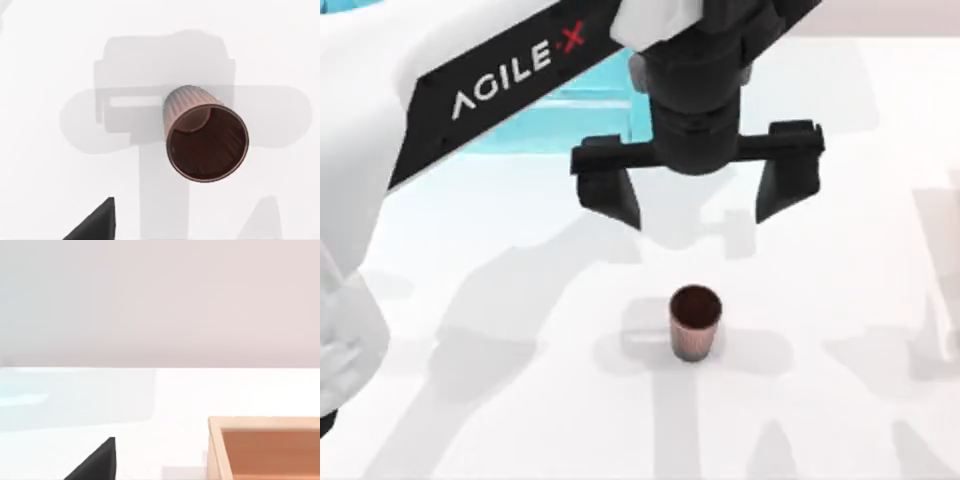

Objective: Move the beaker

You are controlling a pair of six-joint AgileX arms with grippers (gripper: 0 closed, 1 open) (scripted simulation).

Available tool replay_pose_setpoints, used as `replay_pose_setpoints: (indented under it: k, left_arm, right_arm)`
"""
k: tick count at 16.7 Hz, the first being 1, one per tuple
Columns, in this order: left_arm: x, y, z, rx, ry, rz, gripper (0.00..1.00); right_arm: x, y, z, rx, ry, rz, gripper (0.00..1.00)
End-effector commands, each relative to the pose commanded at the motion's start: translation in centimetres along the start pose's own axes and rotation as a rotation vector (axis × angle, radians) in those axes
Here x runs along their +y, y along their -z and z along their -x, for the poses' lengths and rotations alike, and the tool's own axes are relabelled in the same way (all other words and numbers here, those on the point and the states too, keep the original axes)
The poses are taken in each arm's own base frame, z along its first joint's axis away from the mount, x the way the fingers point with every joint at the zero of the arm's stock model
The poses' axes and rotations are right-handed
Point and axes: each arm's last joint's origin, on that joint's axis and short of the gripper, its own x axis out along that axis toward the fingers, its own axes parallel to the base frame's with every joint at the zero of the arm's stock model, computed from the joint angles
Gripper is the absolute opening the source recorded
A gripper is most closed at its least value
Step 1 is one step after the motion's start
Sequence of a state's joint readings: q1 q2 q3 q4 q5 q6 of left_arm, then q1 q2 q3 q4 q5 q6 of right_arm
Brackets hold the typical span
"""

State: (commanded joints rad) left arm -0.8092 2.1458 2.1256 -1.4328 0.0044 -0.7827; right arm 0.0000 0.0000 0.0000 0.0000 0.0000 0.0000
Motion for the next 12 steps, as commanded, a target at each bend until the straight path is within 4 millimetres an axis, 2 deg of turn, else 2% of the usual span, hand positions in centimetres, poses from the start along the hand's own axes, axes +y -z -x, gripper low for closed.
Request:
replay_pose_setpoints:
  k: [2, 4, 12]
  left_arm:
    - [-2.0, 0.3, -1.8, 0.048, -0.045, -0.003, 1.0]
    - [-3.2, 0.5, -3.0, 0.076, -0.075, -0.004, 1.0]
    - [-3.5, 0.5, -3.7, 0.082, -0.082, -0.002, 1.0]
  right_arm:
    - [0.0, 0.0, 0.0, 0.0, 0.0, 0.0, 1.0]
    - [0.0, 0.0, 0.0, 0.0, 0.0, 0.0, 1.0]
    - [0.0, 0.0, 0.0, 0.0, 0.0, 0.0, 1.0]
